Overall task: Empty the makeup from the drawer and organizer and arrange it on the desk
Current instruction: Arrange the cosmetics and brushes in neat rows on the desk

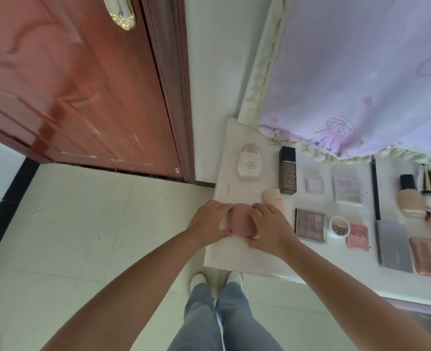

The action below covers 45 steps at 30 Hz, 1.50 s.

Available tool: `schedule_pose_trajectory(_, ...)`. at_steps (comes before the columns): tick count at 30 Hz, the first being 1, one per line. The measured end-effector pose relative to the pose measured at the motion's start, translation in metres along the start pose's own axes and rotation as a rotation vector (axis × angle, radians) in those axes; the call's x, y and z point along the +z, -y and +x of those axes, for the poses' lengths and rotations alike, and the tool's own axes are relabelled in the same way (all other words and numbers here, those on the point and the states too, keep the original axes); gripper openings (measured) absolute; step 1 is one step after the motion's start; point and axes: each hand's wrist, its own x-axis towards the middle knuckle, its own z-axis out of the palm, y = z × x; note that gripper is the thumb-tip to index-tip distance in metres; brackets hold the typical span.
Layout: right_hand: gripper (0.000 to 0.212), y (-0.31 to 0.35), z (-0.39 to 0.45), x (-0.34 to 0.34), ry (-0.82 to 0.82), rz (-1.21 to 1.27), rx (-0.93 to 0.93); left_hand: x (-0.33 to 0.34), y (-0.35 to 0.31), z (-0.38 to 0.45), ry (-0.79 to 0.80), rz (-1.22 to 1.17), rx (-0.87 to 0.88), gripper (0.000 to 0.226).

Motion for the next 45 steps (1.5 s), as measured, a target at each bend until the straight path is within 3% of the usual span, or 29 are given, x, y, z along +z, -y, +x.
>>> schedule_pose_trajectory(6,0.063,0.008,-0.015,0.006,-0.056,0.123,0.017,0.009,0.007,-0.007,-0.005,-0.171,0.035,0.076)
schedule_pose_trajectory(10,0.054,0.008,-0.022,-0.003,-0.057,0.415,0.133,0.007,0.007,-0.009,0.039,-0.363,0.011,0.071)
schedule_pose_trajectory(17,0.044,0.002,-0.034,-0.017,0.079,0.783,0.314,0.000,-0.001,-0.009,0.102,-0.687,-0.108,0.058)
schedule_pose_trajectory(23,0.047,-0.002,-0.040,-0.016,0.147,0.929,0.314,0.002,-0.007,-0.011,0.131,-0.833,-0.173,0.051)
schedule_pose_trajectory(27,0.057,-0.003,-0.041,-0.006,0.157,0.950,0.294,0.004,-0.007,-0.016,0.173,-0.918,-0.159,0.045)
schedule_pose_trajectory(31,0.061,-0.001,-0.047,0.001,0.029,0.809,0.172,-0.002,-0.011,-0.018,0.196,-1.160,-0.248,0.016)
schedule_pose_trajectory(35,0.053,-0.006,-0.047,0.011,-0.105,0.737,0.055,-0.004,-0.020,-0.015,0.135,-1.087,-0.302,0.024)
schedule_pose_trajectory(37,0.051,-0.006,-0.048,0.006,-0.165,0.912,0.221,-0.004,-0.025,-0.014,0.060,-1.113,-0.302,0.024)
schedule_pose_trajectory(40,0.038,-0.002,-0.047,-0.006,-0.095,1.414,0.474,-0.001,-0.033,-0.017,-0.076,-1.060,-0.241,0.031)
schedule_pose_trajectory(45,0.027,-0.004,-0.047,-0.010,-0.149,1.806,0.482,-0.007,-0.045,-0.027,-0.034,-0.933,-0.118,0.035)
